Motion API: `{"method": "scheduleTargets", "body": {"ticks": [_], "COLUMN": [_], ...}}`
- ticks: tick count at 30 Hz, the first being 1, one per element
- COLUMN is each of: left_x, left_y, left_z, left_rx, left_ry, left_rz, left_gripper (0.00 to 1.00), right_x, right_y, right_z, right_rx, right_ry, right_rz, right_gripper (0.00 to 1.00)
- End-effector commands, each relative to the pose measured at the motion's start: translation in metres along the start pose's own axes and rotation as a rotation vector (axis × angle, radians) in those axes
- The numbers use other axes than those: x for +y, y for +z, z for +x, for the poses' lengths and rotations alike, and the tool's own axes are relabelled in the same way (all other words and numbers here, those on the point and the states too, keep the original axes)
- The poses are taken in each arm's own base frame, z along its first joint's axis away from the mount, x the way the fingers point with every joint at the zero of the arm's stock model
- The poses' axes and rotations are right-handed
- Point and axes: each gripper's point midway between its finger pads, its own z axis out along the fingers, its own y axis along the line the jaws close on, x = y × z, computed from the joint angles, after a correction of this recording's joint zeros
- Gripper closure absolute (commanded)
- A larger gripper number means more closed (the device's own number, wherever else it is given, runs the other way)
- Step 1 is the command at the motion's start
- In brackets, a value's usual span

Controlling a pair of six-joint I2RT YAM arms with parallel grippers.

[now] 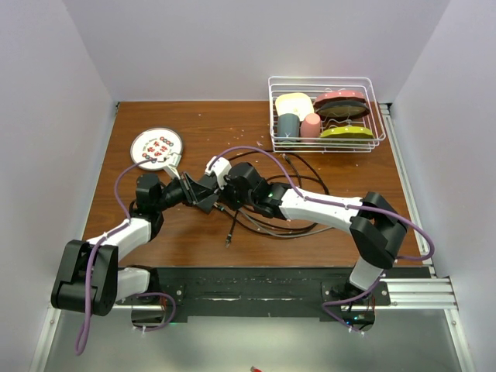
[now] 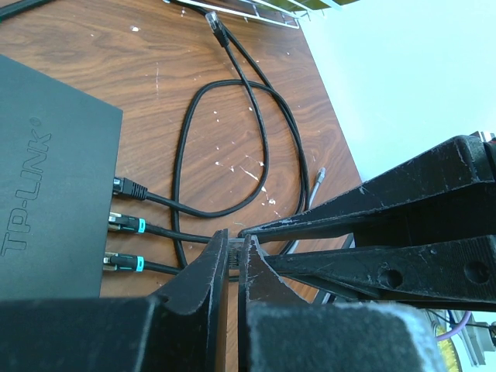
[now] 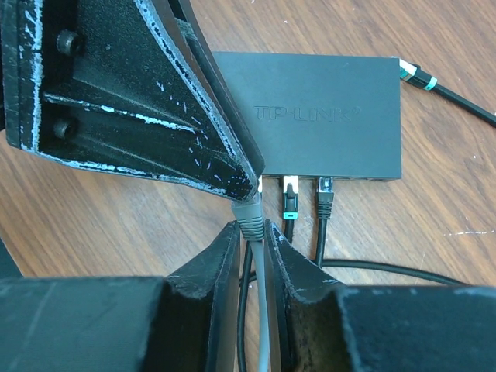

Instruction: Insert the plug into the switch port

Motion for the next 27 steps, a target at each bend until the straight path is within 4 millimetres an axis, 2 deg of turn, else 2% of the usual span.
{"method": "scheduleTargets", "body": {"ticks": [1, 8, 13, 16, 18, 21, 27], "left_x": [-0.0215, -0.0197, -0.0199, -0.0215, -0.0222, -0.0237, -0.0251], "left_y": [0.0011, 0.0014, 0.0014, 0.0012, 0.0007, -0.0001, -0.0004], "left_z": [-0.0173, -0.0168, -0.0167, -0.0165, -0.0166, -0.0169, -0.0168], "left_rx": [-0.027, -0.026, -0.024, -0.021, -0.022, -0.023, -0.019], "left_ry": [0.075, 0.076, 0.075, 0.074, 0.076, 0.078, 0.081], "left_rz": [0.071, 0.064, 0.064, 0.072, 0.073, 0.076, 0.08], "left_gripper": [1.0, 1.0, 1.0, 1.0, 1.0, 1.0, 1.0], "right_x": [0.0086, 0.0157, 0.0152, 0.0154, 0.0146, 0.0125, 0.0131], "right_y": [-0.0019, -0.0002, 0.001, 0.0026, 0.0033, 0.0056, 0.007], "right_z": [-0.0368, -0.0336, -0.033, -0.0317, -0.0331, -0.0308, -0.03], "right_rx": [-0.102, -0.087, -0.084, -0.082, -0.085, -0.082, -0.085], "right_ry": [0.0, -0.006, -0.006, -0.003, -0.003, 0.002, 0.002], "right_rz": [-0.031, -0.066, -0.063, -0.063, -0.058, -0.045, -0.048], "right_gripper": [0.79, 0.72, 0.73, 0.76, 0.87, 0.95, 0.93]}}
